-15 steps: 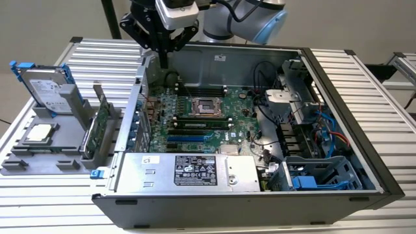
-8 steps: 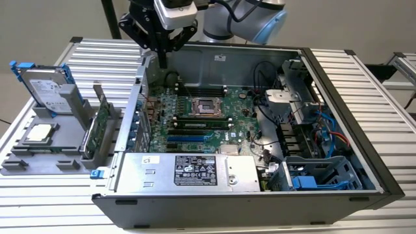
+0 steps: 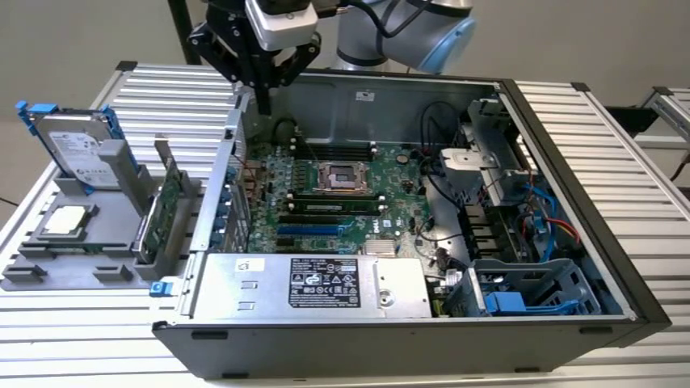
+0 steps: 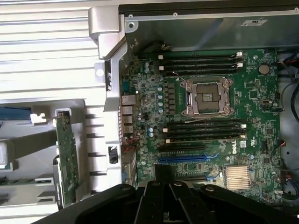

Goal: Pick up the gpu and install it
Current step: 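Reach for the gpu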

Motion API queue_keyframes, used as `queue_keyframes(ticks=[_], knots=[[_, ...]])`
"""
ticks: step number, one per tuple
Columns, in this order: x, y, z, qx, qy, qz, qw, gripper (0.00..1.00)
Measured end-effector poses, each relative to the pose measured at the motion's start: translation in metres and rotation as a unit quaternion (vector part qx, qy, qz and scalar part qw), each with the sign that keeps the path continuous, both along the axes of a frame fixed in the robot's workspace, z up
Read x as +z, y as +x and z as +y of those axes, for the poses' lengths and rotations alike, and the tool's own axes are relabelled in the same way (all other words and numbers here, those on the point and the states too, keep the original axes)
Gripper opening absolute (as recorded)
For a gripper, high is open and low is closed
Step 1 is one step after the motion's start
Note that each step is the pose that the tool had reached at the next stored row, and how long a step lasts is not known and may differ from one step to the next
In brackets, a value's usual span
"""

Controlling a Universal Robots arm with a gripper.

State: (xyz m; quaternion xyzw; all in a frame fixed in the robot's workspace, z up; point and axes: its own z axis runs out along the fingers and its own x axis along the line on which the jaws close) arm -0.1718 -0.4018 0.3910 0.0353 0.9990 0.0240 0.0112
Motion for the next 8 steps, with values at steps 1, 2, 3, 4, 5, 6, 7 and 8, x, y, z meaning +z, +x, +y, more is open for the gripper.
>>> queue_keyframes(ticks=[1,2,3,4,5,6,7,8], knots=[[0.0000,-0.0007,-0.0005,0.000,0.0000,0.0000,1.0000,0.00],[0.0000,-0.0013,-0.0008,0.000,0.0000,0.0000,1.0000,0.00],[0.0000,-0.0020,-0.0010,0.000,0.0000,0.0000,1.0000,0.00],[0.0000,-0.0026,-0.0012,0.000,0.0000,0.0000,1.0000,0.00],[0.0000,-0.0031,-0.0014,0.000,0.0000,0.0000,1.0000,0.00],[0.0000,-0.0036,-0.0015,0.000,0.0000,0.0000,1.0000,0.00],[0.0000,-0.0041,-0.0016,0.000,0.0000,-0.0001,1.0000,0.00],[0.0000,-0.0047,-0.0017,0.000,0.0000,0.0000,1.0000,0.00]])
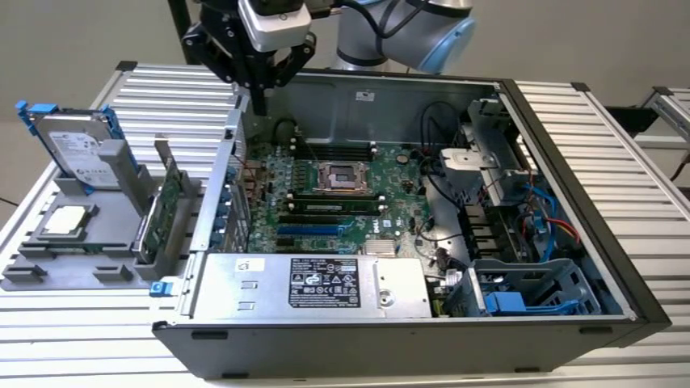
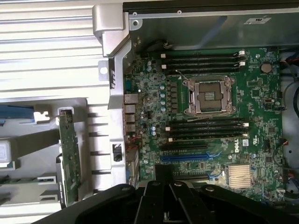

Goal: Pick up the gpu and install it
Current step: 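Reach for the gpu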

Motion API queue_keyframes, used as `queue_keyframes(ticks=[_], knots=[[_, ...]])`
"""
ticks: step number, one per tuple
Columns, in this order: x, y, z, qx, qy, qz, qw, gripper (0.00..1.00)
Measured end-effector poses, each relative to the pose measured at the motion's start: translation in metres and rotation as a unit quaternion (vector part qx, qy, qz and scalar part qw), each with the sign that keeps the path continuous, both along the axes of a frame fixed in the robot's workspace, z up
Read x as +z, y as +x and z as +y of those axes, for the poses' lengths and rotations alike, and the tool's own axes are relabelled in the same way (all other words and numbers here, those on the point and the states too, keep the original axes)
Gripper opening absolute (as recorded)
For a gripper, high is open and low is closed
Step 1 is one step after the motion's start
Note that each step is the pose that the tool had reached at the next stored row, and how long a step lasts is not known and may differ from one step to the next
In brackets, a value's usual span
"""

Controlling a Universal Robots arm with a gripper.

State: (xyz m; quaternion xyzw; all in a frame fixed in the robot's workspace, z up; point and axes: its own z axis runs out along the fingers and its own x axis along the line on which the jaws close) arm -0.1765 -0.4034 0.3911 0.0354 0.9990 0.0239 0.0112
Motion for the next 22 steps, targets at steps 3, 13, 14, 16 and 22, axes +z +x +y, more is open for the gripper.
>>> queue_keyframes(ticks=[3,13,14,16,22], knots=[[0.0000,-0.0016,-0.0002,0.000,0.0000,-0.0001,1.0000,0.00],[0.0000,-0.0071,-0.0007,0.000,0.0000,-0.0001,1.0000,0.00],[0.0000,-0.0076,-0.0008,0.000,0.0000,-0.0001,1.0000,0.00],[0.0000,-0.0086,-0.0009,0.000,0.0000,-0.0001,1.0000,0.00],[0.0000,-0.0117,-0.0011,0.000,0.0000,-0.0002,1.0000,0.00]])
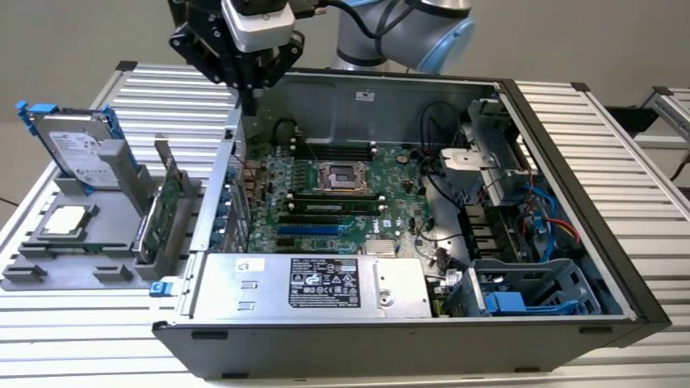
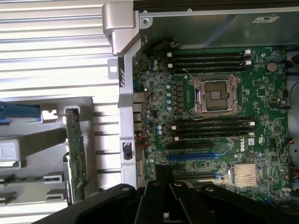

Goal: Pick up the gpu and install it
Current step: 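Reach for the gpu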

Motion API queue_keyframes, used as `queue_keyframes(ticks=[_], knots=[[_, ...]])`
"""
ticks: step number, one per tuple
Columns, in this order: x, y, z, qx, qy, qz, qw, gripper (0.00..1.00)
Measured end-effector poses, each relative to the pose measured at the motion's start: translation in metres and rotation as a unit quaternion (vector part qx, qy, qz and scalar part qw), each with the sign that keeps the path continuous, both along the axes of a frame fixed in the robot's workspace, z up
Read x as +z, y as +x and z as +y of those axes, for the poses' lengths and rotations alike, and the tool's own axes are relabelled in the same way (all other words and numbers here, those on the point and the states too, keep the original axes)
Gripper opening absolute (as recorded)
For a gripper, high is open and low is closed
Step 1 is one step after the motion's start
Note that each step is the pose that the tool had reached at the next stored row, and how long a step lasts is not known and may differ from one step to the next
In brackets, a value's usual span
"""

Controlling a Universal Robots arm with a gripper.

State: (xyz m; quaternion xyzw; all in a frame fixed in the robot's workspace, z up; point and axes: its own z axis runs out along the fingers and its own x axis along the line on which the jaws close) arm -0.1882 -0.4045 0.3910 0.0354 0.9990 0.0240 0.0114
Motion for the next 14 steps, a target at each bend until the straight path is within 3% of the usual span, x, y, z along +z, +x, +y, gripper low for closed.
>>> queue_keyframes(ticks=[14], knots=[[0.0000,-0.0077,-0.0001,0.000,0.0000,-0.0001,1.0000,0.00]])
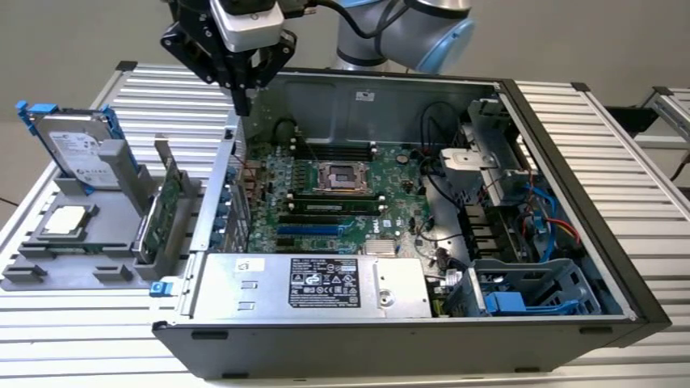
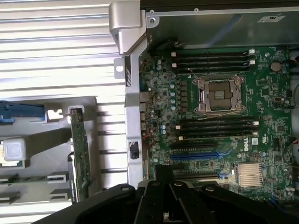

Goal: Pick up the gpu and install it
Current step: 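Reach for the gpu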

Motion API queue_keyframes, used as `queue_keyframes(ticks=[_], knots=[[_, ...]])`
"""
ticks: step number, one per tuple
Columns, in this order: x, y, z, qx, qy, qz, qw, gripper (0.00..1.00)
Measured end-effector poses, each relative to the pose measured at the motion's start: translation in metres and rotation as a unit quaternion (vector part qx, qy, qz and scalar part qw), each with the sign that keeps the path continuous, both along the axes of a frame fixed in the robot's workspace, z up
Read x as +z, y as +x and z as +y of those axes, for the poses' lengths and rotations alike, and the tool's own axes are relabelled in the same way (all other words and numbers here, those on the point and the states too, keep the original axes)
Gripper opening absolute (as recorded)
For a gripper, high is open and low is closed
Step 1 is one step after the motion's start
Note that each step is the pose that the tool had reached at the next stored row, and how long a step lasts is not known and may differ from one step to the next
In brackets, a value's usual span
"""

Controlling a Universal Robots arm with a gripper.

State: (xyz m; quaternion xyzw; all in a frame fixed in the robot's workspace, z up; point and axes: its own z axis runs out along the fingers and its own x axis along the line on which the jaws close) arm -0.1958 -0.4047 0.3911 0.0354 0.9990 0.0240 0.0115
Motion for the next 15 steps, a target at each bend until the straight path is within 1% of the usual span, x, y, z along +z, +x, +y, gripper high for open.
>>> queue_keyframes(ticks=[15], knots=[[0.0000,-0.0071,-0.0001,0.000,0.0000,0.0000,1.0000,0.00]])
